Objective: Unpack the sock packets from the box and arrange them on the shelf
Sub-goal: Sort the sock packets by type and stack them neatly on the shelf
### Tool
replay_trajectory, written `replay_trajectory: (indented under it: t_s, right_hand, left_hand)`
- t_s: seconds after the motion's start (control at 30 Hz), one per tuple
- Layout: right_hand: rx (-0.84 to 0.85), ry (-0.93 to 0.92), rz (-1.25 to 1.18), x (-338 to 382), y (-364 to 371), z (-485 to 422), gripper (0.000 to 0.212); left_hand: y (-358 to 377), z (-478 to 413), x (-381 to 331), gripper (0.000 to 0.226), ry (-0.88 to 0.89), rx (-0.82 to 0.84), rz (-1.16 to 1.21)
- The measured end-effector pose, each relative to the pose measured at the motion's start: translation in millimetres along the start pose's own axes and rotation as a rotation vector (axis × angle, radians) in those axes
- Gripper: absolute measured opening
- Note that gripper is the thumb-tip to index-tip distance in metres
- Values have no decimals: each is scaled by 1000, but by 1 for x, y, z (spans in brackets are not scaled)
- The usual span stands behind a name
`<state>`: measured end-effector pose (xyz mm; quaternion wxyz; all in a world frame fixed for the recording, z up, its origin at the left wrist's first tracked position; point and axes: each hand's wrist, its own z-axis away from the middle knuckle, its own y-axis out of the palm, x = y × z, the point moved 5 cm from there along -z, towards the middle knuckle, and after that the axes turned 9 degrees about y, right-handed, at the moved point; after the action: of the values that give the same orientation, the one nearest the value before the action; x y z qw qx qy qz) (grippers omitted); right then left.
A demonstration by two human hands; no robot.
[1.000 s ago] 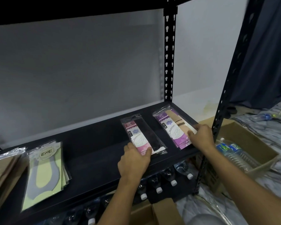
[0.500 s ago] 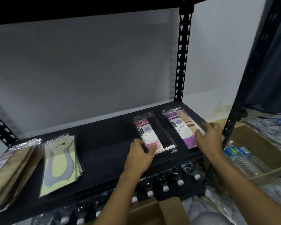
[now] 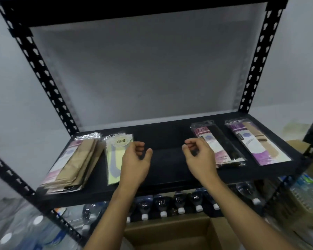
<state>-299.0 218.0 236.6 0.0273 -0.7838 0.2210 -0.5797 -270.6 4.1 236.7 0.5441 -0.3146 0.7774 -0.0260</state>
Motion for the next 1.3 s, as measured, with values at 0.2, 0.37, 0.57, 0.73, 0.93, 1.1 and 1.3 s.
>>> replay_trajectory:
  t_s: [0.2, 0.37, 0.57, 0.73, 0.93, 1.1, 1.3]
  right_hand:
    - [120, -35, -40, 32, 71, 23, 12]
    - [190, -27, -19, 45, 109, 36, 18]
    - [289, 23, 129, 36, 148, 41, 28]
    - [342, 106, 267, 19, 173, 42, 42]
    - [339, 156, 339, 12, 182, 40, 52]
    - [375, 228, 349, 10, 183, 32, 55]
    - [348, 296, 259, 14, 177, 28, 43]
  left_hand:
    - [-61, 4, 21, 19, -1, -90, -27]
    - [-109, 4, 29, 23, -4, -158, -73]
    - [-170, -1, 55, 34, -62, -225, -298]
    - [-204, -1, 73, 35, -166, -236, -447]
    - [-216, -1, 98, 54, -302, -170, -449]
    - [-221, 3, 101, 57, -389, -149, -350]
    - [-233, 1, 94, 61, -367, -213, -293]
